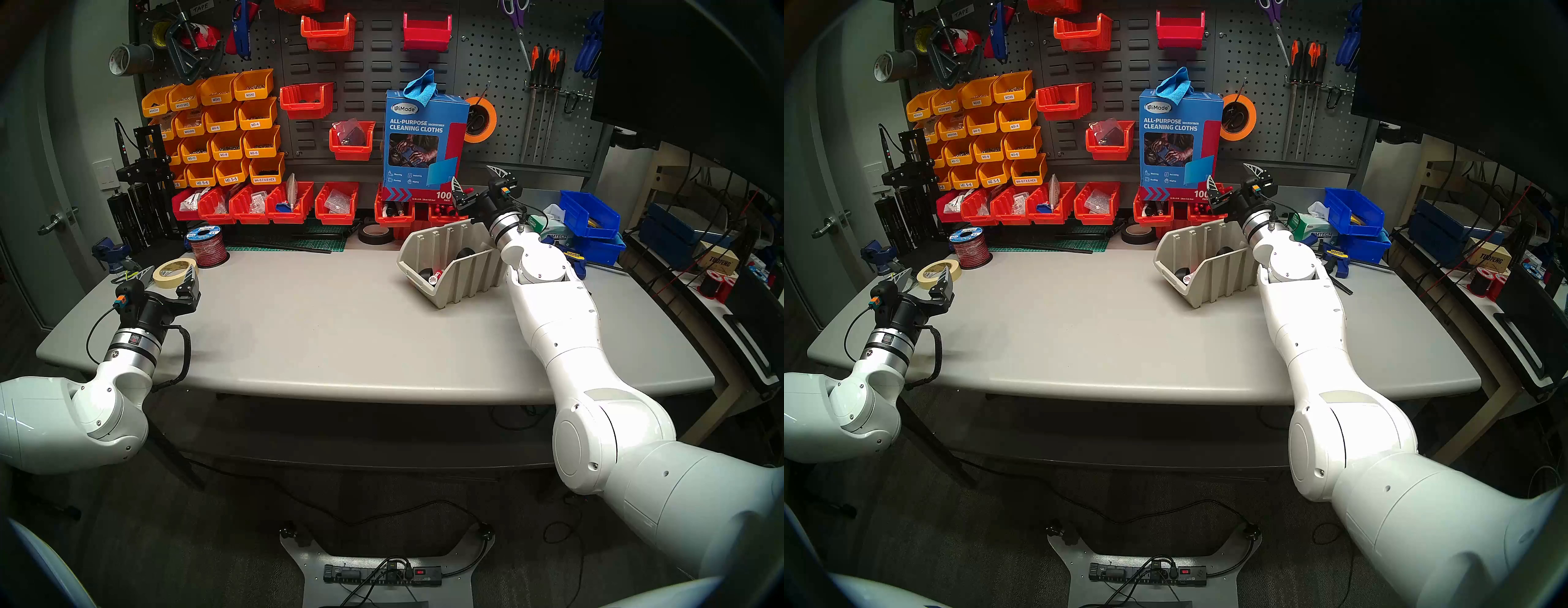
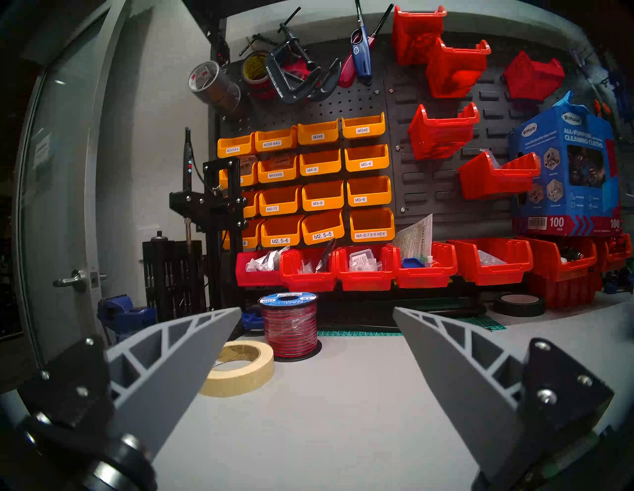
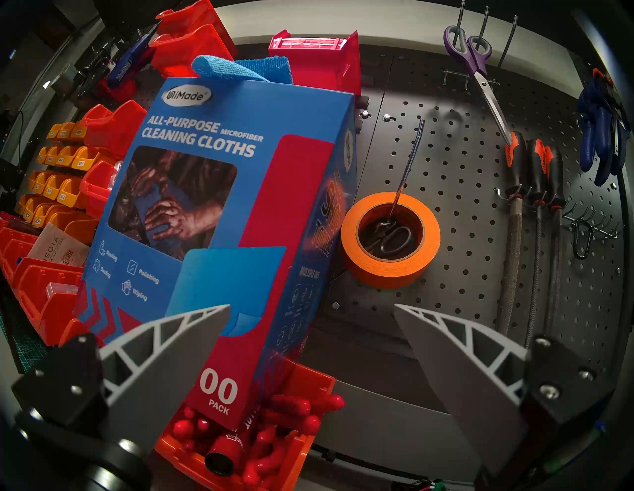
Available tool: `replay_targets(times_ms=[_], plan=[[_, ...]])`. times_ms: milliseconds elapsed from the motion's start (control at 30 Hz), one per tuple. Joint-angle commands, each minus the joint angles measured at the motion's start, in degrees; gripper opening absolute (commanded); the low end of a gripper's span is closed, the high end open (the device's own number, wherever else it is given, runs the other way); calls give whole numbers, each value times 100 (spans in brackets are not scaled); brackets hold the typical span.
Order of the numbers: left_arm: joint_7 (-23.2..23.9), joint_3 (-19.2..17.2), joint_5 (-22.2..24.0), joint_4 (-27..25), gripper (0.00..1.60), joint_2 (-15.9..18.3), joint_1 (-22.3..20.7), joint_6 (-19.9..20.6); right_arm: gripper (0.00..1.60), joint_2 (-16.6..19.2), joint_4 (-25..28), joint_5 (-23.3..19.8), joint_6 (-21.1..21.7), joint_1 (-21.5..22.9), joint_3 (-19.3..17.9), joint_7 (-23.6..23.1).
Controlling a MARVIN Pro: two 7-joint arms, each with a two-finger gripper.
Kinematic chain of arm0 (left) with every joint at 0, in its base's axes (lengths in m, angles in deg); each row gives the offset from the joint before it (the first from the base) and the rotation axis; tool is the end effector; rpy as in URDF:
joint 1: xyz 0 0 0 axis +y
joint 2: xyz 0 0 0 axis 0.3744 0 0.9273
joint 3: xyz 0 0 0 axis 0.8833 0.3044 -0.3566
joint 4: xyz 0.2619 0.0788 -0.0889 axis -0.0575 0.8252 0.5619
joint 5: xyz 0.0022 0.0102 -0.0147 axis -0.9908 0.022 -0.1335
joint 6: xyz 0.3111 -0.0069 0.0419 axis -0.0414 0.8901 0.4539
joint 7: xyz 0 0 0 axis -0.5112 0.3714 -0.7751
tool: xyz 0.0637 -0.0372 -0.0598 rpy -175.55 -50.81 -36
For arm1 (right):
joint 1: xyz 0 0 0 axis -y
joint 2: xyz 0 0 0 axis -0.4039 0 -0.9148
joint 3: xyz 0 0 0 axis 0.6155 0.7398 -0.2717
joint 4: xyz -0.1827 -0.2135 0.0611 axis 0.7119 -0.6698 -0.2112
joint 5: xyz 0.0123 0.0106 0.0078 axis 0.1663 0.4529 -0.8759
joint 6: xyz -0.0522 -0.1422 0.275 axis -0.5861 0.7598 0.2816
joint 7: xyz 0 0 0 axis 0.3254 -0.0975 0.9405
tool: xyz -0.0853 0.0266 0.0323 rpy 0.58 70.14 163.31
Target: Take out tools from the storage box
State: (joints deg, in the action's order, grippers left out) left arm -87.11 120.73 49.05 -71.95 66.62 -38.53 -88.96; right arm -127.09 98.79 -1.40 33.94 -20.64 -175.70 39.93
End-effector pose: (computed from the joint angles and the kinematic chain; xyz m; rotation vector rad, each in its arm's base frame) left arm 0.3434 0.2023 -0.1954 -1.8415 0.0394 -2.3868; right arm 0.6131 -0.0230 -0.1310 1.6381 0.5604 2.5850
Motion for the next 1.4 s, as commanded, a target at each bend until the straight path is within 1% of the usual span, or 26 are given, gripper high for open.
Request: replay_targets(times_ms=[0,300,500,533,600,833,1033,1100,1367], plan=[[304,-174,-635,176,160,-89,-191,-353,160,1,66,-2,-13,72,-1,1],[445,-459,-1028,145,160,-532,-352,-422,160,1,60,-2,-17,74,-1,1],[651,-581,-1302,113,160,-969,-353,-398,160,1,57,-2,-18,75,-1,1],[725,-620,-1344,71,160,-987,-352,-370,160,1,57,-2,-18,76,-1,1],[760,-644,-1368,61,160,-1174,-337,-422,160,1,57,-2,-18,76,-1,1],[1167,-706,-1555,0,160,-1511,-355,-422,160,1,60,-2,-18,75,-1,1],[1251,-775,-1707,125,160,-1911,-269,-253,160,1,63,-2,-16,74,-1,1],[1335,-779,-1670,92,160,-1925,-305,-278,160,1,65,-2,-15,73,-1,1],[1377,-811,-1657,122,160,-1948,-271,-282,160,1,72,-2,-10,70,-1,0]])
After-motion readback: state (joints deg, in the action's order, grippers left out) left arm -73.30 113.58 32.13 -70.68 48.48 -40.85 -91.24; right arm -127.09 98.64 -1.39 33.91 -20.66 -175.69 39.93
